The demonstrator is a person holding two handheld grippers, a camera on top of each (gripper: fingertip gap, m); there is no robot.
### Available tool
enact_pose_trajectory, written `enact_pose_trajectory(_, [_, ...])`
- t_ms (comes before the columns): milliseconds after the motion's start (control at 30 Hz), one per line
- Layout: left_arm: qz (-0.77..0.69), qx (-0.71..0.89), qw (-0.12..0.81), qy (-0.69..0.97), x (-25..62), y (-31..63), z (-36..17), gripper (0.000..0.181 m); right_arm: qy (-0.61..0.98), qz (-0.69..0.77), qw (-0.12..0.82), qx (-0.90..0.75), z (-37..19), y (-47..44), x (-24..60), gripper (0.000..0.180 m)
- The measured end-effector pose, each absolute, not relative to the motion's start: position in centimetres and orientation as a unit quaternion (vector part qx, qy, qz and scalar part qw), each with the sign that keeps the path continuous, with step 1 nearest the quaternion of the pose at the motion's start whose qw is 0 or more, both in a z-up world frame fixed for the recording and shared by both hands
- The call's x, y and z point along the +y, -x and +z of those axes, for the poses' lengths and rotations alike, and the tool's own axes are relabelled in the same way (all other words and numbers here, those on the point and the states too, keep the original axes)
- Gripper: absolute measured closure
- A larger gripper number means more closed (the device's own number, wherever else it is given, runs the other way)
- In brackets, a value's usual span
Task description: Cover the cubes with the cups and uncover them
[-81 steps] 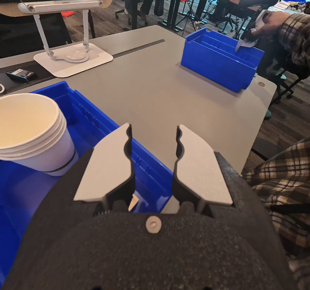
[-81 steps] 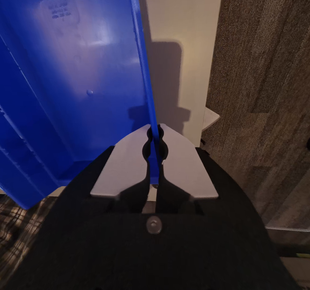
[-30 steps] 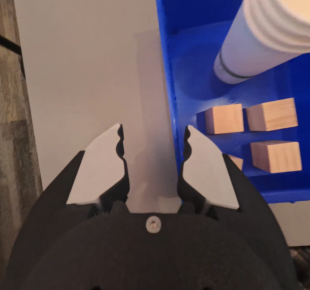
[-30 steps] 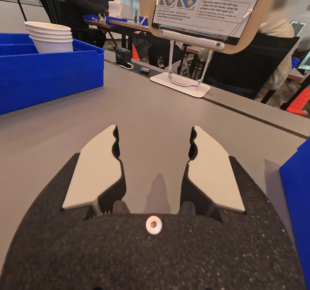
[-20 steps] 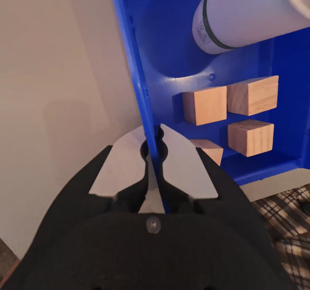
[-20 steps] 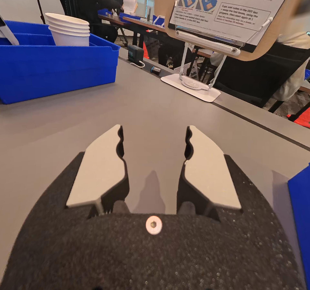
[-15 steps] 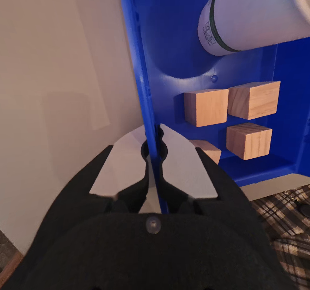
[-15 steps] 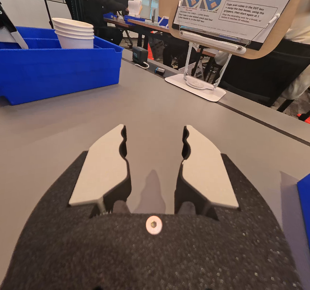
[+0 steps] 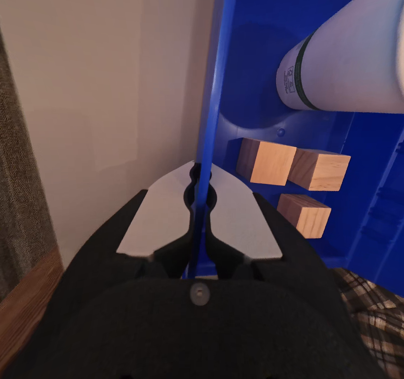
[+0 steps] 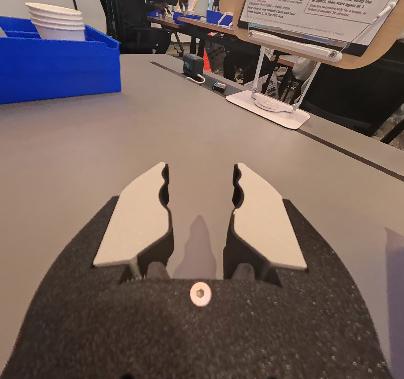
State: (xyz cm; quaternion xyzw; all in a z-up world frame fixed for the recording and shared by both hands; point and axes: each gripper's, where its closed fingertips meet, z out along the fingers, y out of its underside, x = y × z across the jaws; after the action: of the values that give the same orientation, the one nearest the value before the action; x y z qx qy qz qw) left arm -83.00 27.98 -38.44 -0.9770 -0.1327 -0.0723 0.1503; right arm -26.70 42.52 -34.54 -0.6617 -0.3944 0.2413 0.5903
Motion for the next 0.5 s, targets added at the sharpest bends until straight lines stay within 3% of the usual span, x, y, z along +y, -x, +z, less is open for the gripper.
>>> enact_pose_trajectory(500, [-0.068,-0.188,0.166,0.966,26.3,90.4,-38.3,0.176,0.659,0.240,0.594,-0.394,-34.3,26.5,42.5,0.128])
